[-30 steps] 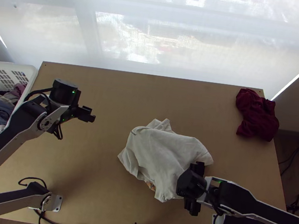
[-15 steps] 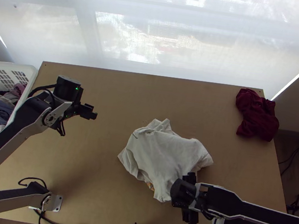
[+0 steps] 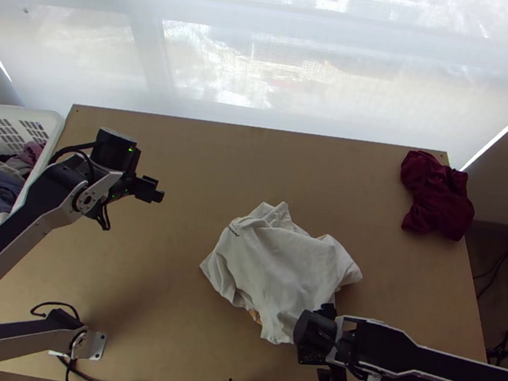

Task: Fold the t-shirt

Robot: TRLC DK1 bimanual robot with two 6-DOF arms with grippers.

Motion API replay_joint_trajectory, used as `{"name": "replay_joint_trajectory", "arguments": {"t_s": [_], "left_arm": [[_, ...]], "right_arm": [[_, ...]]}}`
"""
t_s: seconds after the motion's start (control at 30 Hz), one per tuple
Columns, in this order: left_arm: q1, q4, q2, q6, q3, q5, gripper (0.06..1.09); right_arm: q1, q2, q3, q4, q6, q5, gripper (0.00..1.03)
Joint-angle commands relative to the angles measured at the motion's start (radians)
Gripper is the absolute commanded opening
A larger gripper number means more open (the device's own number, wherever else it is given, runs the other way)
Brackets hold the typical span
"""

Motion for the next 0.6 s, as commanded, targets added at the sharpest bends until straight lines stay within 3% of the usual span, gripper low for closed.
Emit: {"name": "replay_joint_trajectory", "arguments": {"t_s": [0.0,0.3,0.57], "left_arm": [[0.009,0.0,0.001,0.004,0.001,-0.001,0.81],[0.009,0.003,0.019,0.004,0.018,-0.001,0.81],[0.015,0.003,0.004,0.005,0.004,-0.001,0.81]], "right_arm": [[-0.008,-0.024,0.03,-0.044,-0.005,-0.005,0.96],[-0.013,0.094,-0.029,0.085,0.001,-0.001,0.96],[-0.061,0.159,-0.054,0.171,-0.003,0.065,0.93]]}}
